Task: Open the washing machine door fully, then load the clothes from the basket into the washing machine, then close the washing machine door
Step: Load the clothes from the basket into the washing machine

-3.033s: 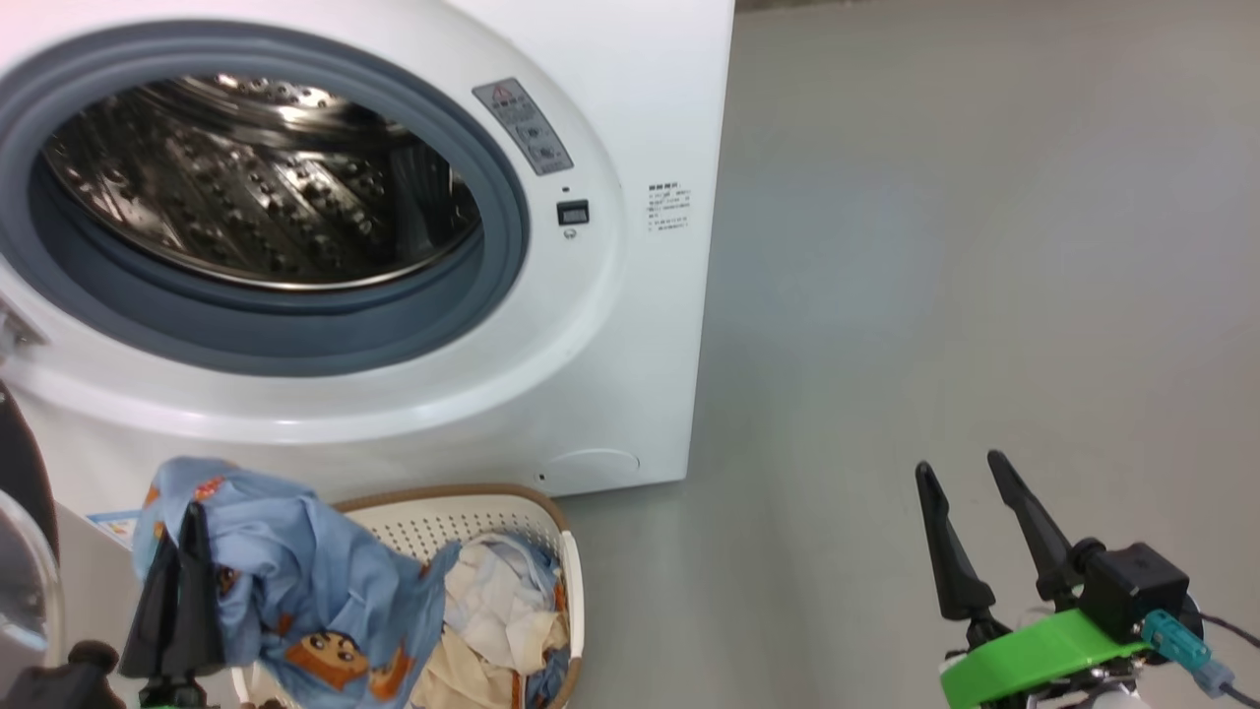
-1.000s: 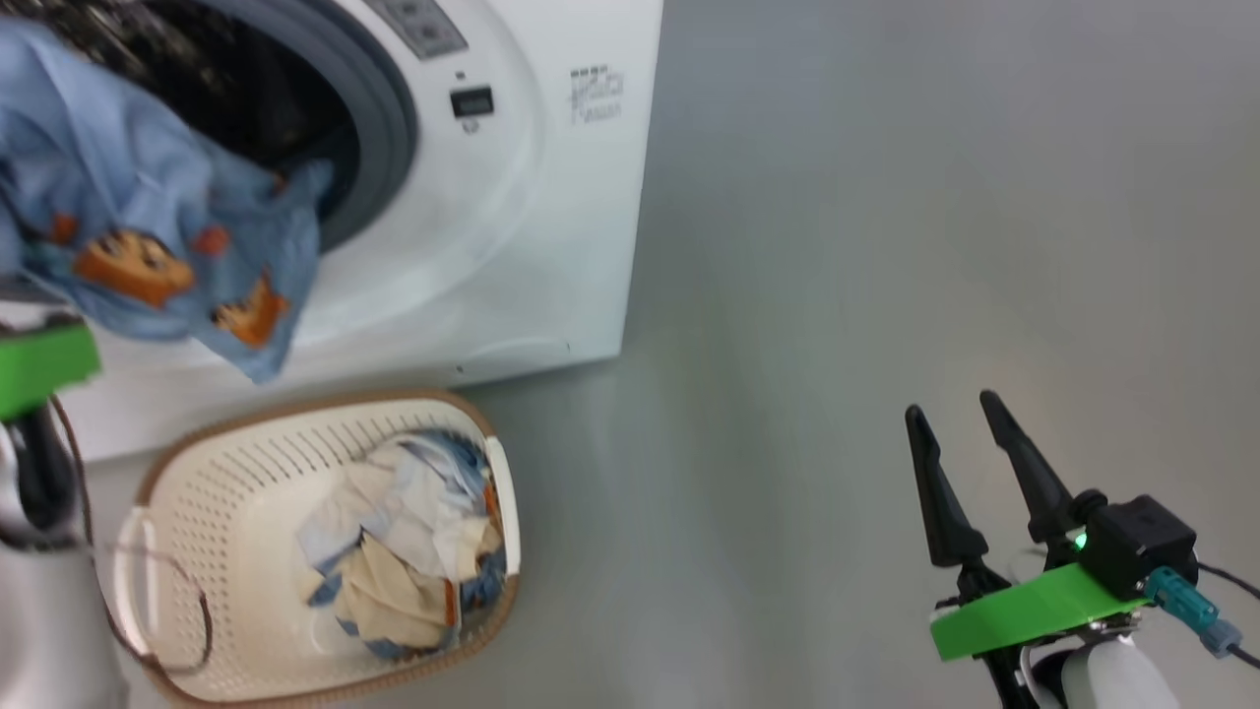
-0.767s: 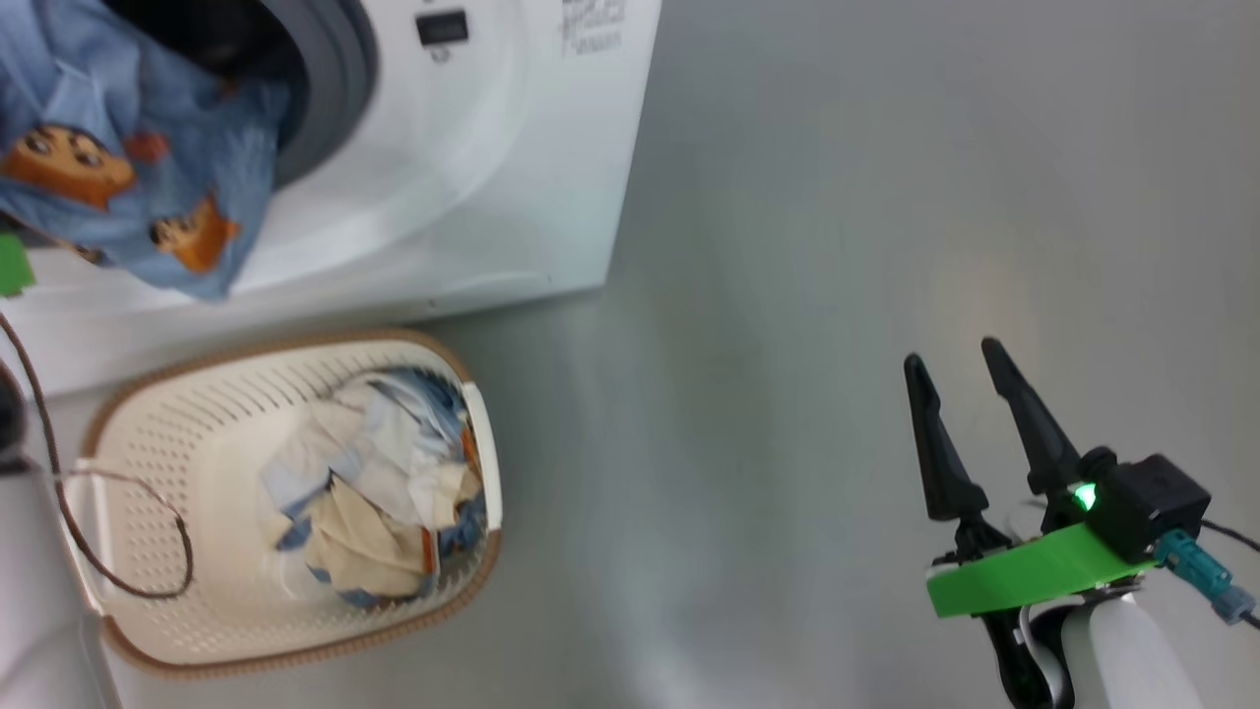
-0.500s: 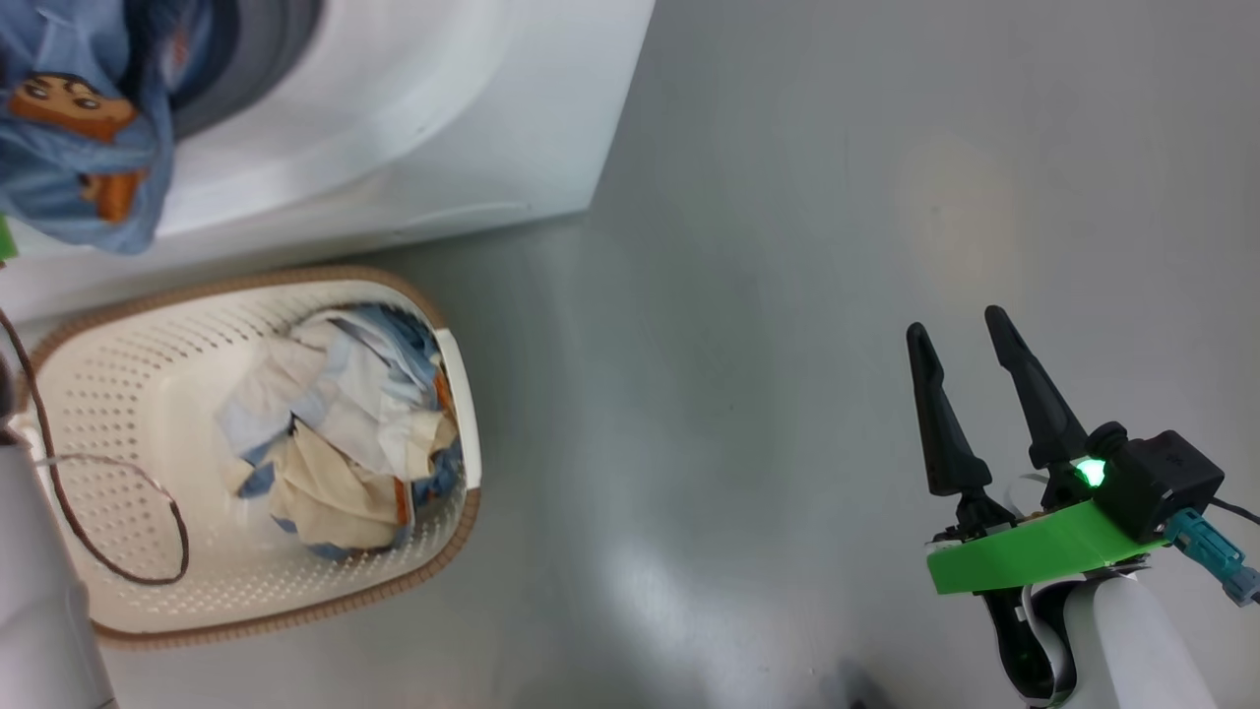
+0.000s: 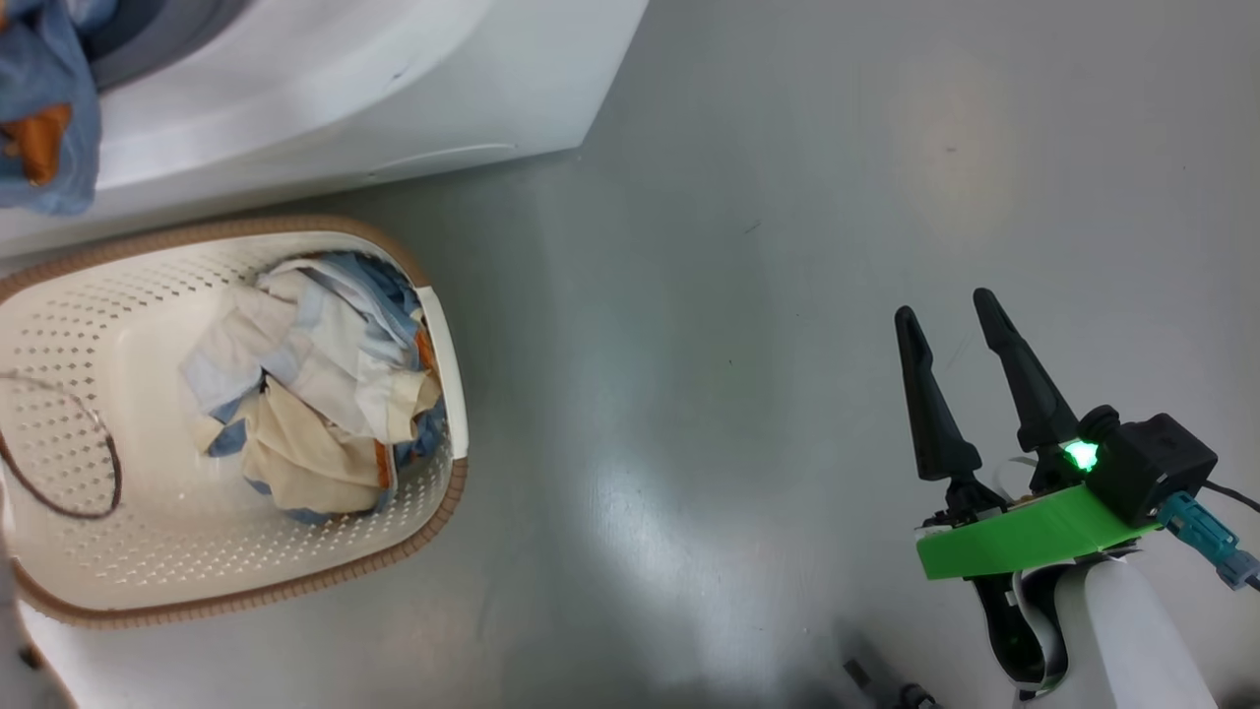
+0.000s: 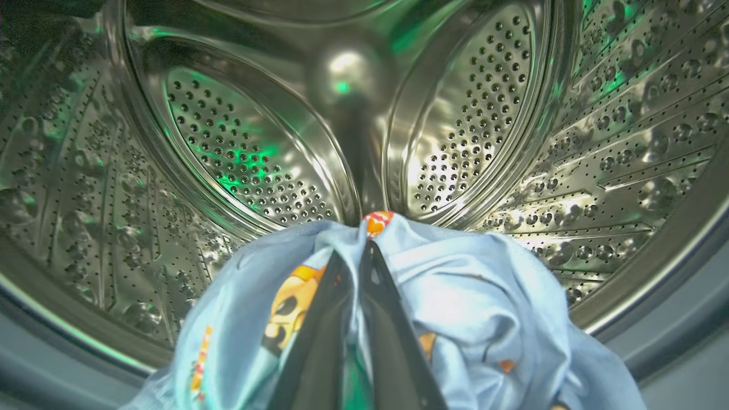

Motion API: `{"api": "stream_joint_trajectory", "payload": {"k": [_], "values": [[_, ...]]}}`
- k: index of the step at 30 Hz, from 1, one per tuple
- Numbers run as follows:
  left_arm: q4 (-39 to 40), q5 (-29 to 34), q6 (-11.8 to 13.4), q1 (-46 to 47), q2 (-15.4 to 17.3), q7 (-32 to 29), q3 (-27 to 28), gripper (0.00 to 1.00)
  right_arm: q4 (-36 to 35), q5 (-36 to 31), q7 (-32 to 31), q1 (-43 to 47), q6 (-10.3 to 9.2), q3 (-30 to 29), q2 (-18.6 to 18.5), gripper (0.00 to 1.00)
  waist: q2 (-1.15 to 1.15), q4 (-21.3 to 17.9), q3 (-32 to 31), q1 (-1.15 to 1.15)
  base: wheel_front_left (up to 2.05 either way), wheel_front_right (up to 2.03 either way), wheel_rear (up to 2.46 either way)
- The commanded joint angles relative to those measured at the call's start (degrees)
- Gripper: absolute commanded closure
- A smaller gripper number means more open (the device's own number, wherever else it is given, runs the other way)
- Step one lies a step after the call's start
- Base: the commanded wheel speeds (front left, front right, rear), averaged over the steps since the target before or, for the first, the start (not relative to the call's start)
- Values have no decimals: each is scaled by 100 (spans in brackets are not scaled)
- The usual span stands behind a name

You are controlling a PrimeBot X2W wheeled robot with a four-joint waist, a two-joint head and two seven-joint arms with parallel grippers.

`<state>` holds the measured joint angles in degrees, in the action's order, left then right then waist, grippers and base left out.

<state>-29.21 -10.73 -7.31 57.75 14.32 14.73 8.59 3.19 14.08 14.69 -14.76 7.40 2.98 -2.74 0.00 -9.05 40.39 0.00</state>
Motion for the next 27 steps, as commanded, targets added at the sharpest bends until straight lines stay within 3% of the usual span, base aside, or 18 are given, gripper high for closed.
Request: {"api": "stream_joint_trajectory", "payload": {"k": [1, 17, 23, 27], "values": [[-77, -86, -17, 177, 350, 27, -61, 100, -85, 54, 31, 38, 9, 154, -14, 0, 0, -10, 55, 0, 0, 0, 0], [-1678, -937, -17, 2029, 843, -493, -1219, 100, -25, 203, 31, 41, 9, 342, -14, 0, 0, -154, 354, 0, 0, 0, 0], [-1783, -1521, -17, 2457, 989, -878, -1739, 100, -78, 261, 31, -27, 9, 389, -14, 0, 0, -214, 606, 0, 0, 0, 0], [-1582, -1963, -17, 2820, 1302, -1117, -2146, 100, -90, 351, 31, -142, 9, 420, -14, 0, 0, -229, 866, 0, 0, 0, 0]]}}
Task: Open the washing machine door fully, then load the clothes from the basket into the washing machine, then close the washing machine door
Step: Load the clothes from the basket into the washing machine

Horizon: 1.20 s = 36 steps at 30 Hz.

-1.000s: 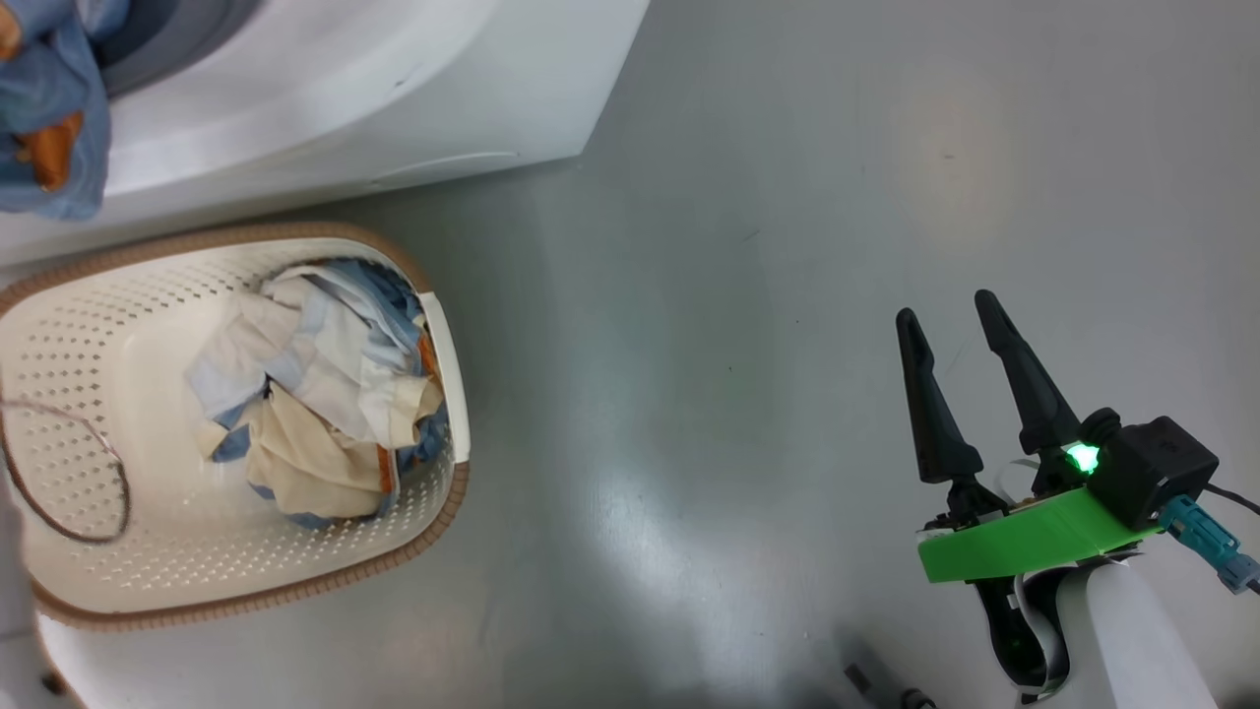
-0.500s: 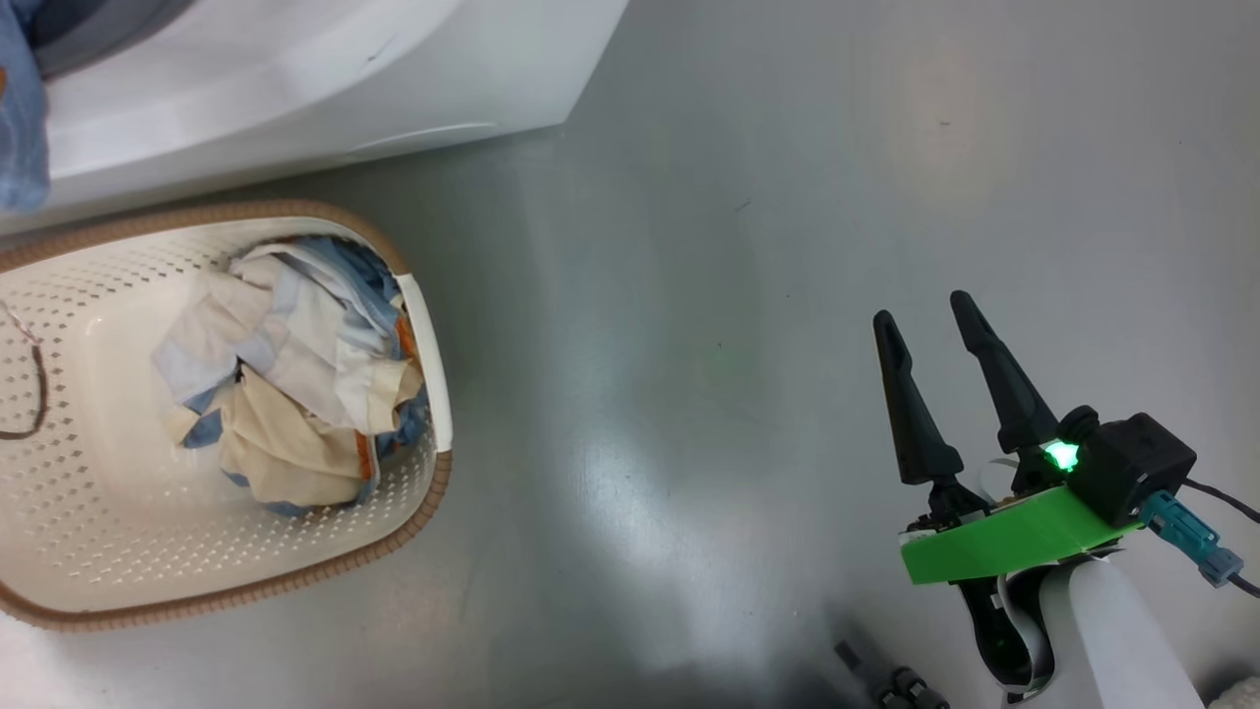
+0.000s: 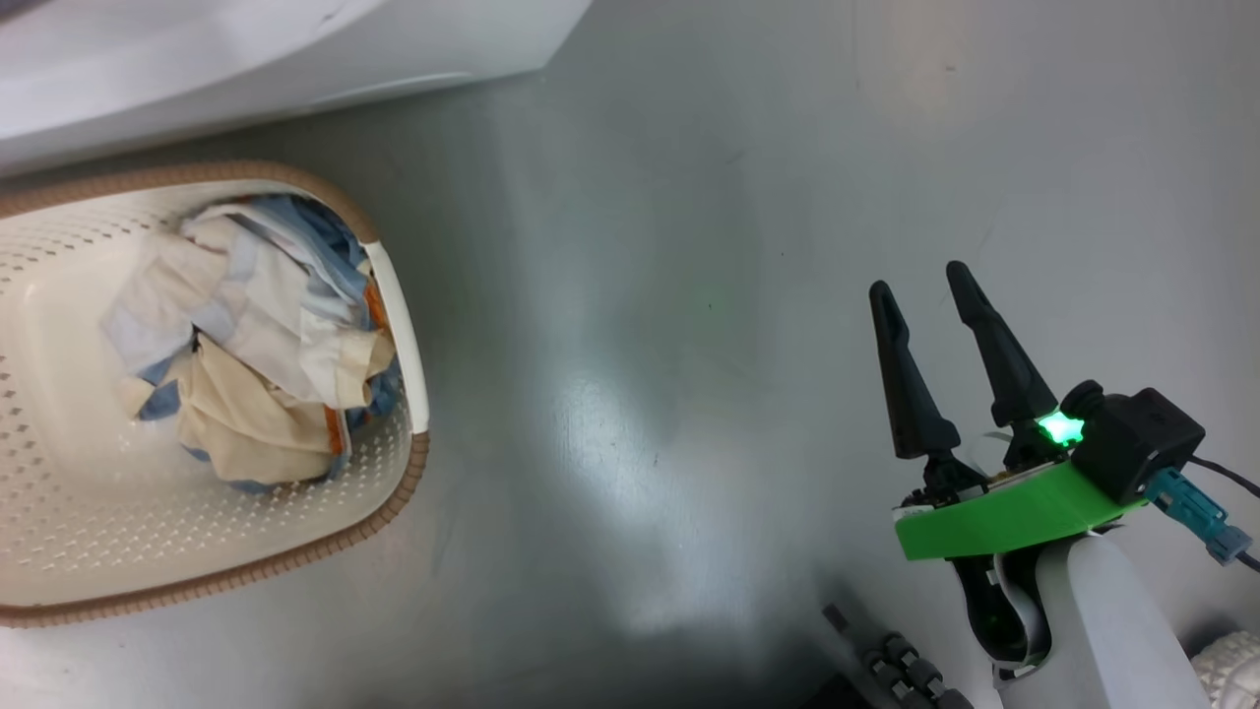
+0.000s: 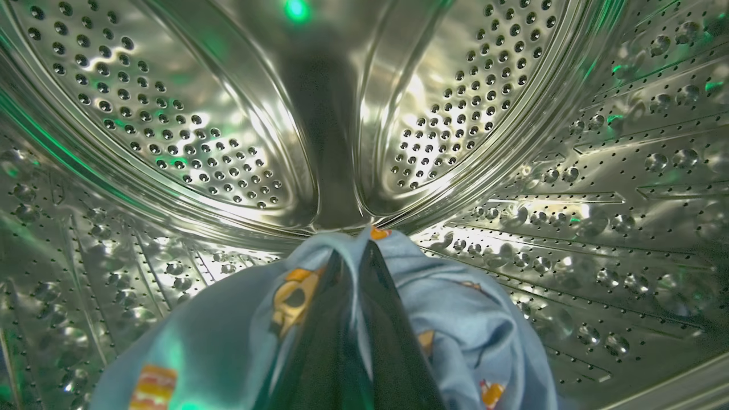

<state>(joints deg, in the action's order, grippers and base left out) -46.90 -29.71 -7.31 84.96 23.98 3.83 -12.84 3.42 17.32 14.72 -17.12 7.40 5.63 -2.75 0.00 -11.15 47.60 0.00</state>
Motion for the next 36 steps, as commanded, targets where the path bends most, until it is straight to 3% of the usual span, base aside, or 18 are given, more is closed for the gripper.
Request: {"api": "stream_joint_trajectory", "payload": {"k": [1, 6, 11, 15, 19, 24, 25, 26, 36], "values": [[204, -157, -17, 130, 380, -46, -56, 100, -106, 51, 28, 75, 9, 173, -12, 0, 0, -22, 170, 0, 0, 0, 0], [327, -592, -17, 276, 614, 3, -213, 100, -103, 150, 28, -27, 9, 251, -12, 0, 0, -71, 306, 0, 0, 0, 0], [956, -696, -17, 476, 897, 871, -606, 100, -93, 221, 28, -125, 9, 254, -12, 0, 0, -100, 407, 0, 0, 0, 0], [1537, -714, -17, 562, 1145, 1102, -873, 100, -66, 273, 28, -188, 9, 271, -12, 0, 0, -123, 436, 0, 0, 0, 0], [2257, -607, -17, 530, 1237, 1114, -624, 100, -50, 321, 28, -257, 9, 296, -12, 0, 0, -158, 465, 0, 0, 0, 0], [2031, -603, -17, 217, 1160, 1115, -495, 99, -4, 308, 28, -261, 9, 259, -12, 0, 0, -118, 402, 0, 0, 0, 0], [1970, -563, -17, 182, 1149, 1115, -486, 56, 2, 307, 28, -261, 9, 252, -12, 0, 0, -111, 391, 0, 0, 0, 0], [1836, -600, -17, 126, 1106, 1116, -455, 0, 8, 304, 28, -263, 9, 245, -12, 0, 0, -101, 369, 0, 0, 0, 0], [1132, -389, -7, -266, 689, 1116, -183, 0, 29, 206, 28, -191, 9, 74, -12, 0, 0, 98, 115, 0, 0, 0, 0]]}}
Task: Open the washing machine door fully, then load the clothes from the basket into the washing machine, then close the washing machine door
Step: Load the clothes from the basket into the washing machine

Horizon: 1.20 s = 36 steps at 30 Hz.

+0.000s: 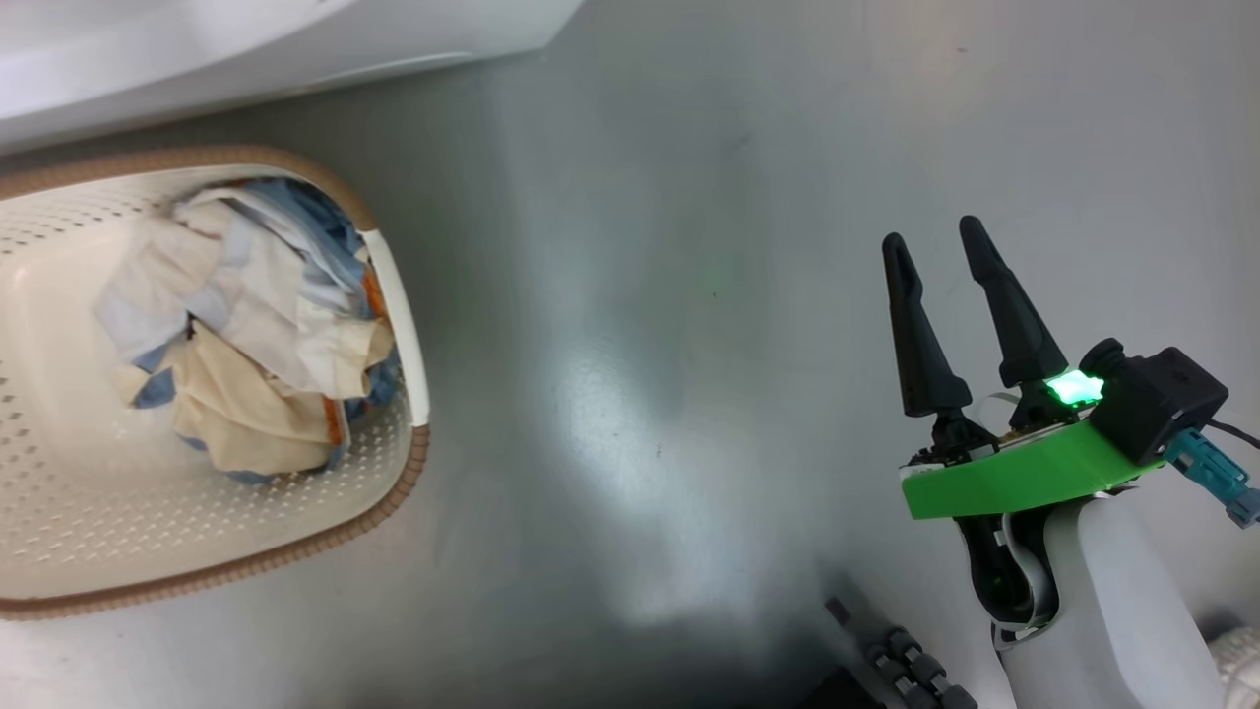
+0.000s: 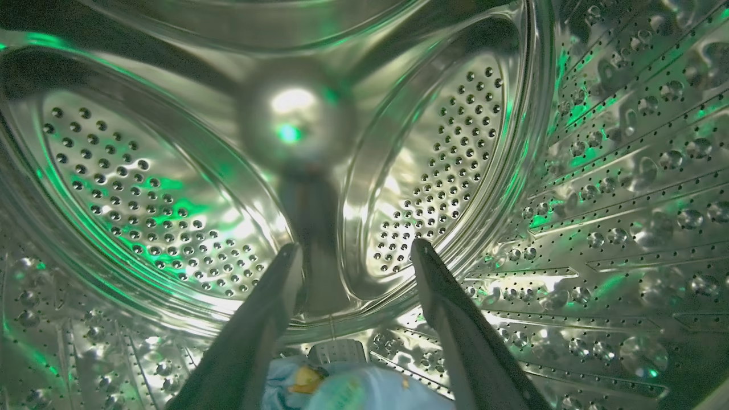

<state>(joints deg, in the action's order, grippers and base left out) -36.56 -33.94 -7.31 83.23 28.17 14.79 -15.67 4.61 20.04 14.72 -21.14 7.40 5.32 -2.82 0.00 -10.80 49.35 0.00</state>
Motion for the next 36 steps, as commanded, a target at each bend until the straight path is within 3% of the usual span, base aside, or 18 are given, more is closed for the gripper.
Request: {"api": "stream_joint_trajectory", "payload": {"k": [1, 21, 36], "values": [[83, 76, 12, -159, 214, 20, 153, 0, -87, -83, 28, 220, 9, 88, -6, 0, 0, 93, -90, 0, 0, 0, 0], [856, 923, 268, -1596, -606, 20, 999, 0, -38, -256, 28, 331, 9, -20, -6, 0, 0, 408, -519, 0, 0, 0, 0], [1819, 1224, 285, -2926, -1056, 20, 1496, 0, -34, -301, 28, 400, 9, -39, -6, 0, 0, 520, -715, 0, 0, 0, 0]]}}
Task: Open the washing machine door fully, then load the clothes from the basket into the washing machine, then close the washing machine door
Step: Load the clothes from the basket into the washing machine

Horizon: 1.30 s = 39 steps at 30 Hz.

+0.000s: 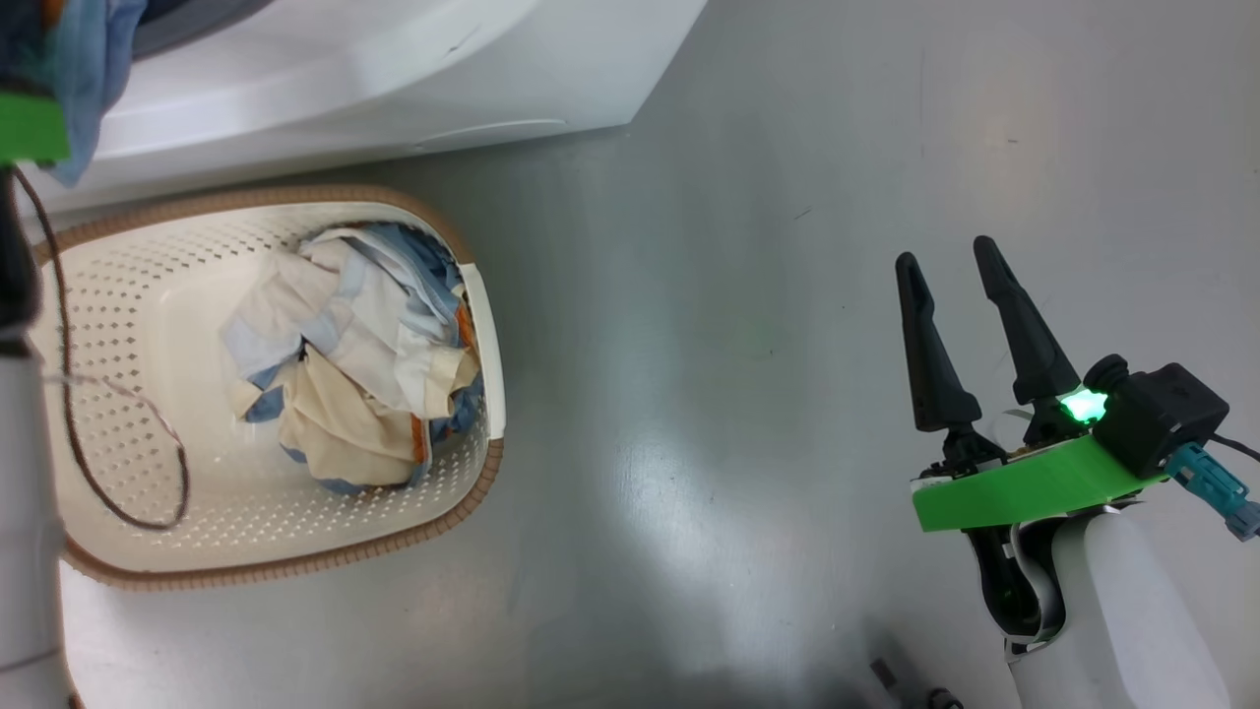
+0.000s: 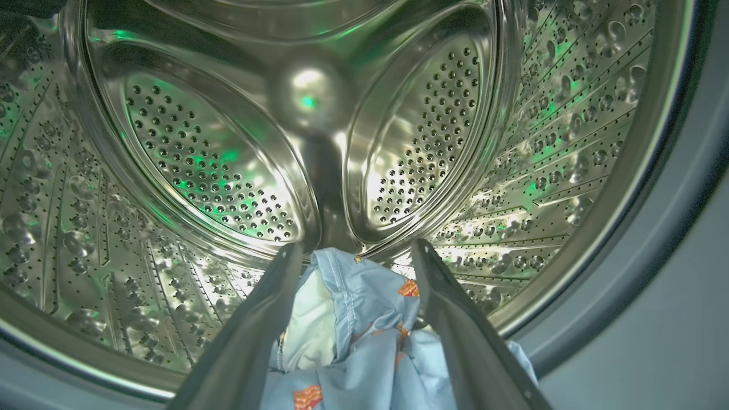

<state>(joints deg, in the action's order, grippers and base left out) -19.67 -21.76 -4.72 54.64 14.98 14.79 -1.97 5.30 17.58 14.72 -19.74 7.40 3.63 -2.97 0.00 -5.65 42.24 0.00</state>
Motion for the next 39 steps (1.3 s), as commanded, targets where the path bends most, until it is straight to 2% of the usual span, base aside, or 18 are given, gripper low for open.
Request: {"api": "stream_joint_trajectory", "payload": {"k": [1, 12, 20, 39], "values": [[200, 33, 13, -167, 258, 20, 154, 0, -101, -58, 28, 260, 9, 140, 10, 0, 0, 6, -17, 0, 0, 0, 0], [1071, 383, -36, -1292, 44, 20, 577, 0, -67, -122, 28, 273, 9, 181, 10, 0, 0, 34, -151, 0, 0, 0, 0], [1630, 588, -114, -2138, -380, 20, 879, 0, -70, -151, 28, 277, 9, 239, 10, 0, 0, 77, -239, 0, 0, 0, 0], [2102, 938, -230, -3446, -970, 20, 1316, 0, -5, -163, 28, 272, 9, 293, 10, 0, 0, 48, -365, 0, 0, 0, 0]]}}
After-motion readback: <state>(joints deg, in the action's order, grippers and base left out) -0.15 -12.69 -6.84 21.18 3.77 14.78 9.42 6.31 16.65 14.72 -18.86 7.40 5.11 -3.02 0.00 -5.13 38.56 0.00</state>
